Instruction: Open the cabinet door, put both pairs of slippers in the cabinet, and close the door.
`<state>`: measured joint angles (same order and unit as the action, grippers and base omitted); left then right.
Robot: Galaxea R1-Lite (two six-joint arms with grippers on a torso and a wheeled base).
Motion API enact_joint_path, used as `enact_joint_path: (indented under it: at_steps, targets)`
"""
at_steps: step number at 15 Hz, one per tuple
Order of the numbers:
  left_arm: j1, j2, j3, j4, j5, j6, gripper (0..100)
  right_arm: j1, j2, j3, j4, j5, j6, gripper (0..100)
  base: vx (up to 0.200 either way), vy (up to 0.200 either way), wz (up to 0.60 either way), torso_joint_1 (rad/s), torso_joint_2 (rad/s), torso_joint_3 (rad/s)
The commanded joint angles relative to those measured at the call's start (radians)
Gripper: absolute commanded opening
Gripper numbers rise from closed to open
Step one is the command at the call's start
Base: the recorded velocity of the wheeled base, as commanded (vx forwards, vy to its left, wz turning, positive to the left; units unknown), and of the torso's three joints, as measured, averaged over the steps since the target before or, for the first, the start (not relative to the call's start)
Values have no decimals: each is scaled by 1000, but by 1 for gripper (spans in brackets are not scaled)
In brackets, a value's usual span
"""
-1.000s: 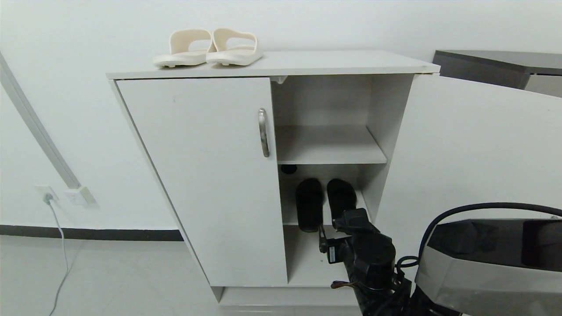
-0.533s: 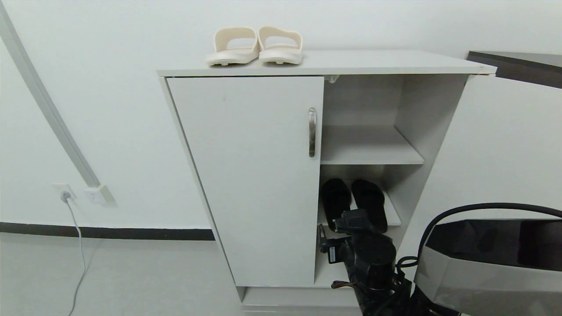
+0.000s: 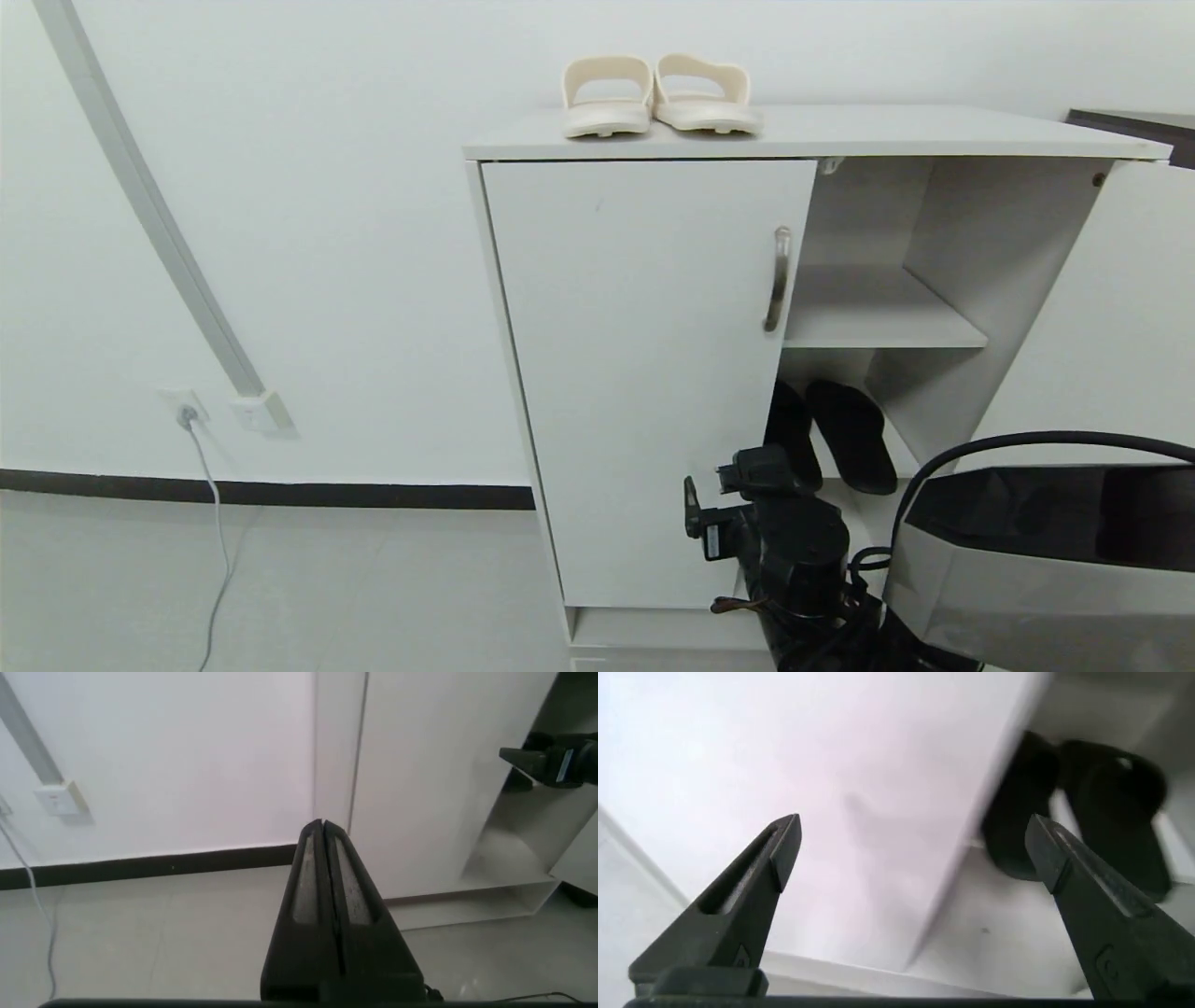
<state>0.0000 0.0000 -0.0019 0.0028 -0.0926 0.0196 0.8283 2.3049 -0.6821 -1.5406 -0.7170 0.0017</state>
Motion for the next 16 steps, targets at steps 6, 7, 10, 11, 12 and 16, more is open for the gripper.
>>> enact_joint_path:
  at_steps: [6,7,10,11,12,16]
  targets:
    - [0,2,0,0,1,0,0,-32,13,1,-26,18,3,100,0,67,0,2,1,2]
    - [0,2,0,0,1,0,0,-35,13,4,-30,41,3,100,0,0,0,0,0,0]
    - [0,2,0,0,1,0,0,-37,13,16,-30,59,0,100,0,0,0,0,0,0]
    - [0,2,0,0,1,0,0,-35,13,29,-30,62,0,100,0,0,0,0,0,0]
    - [0,2,0,0,1,0,0,-35,16,36,-30,82,-3,100,0,0,0,0,0,0]
    - [0,2,0,0,1,0,0,-35,30,49,-30,87,-6,100,0,0,0,0,0,0]
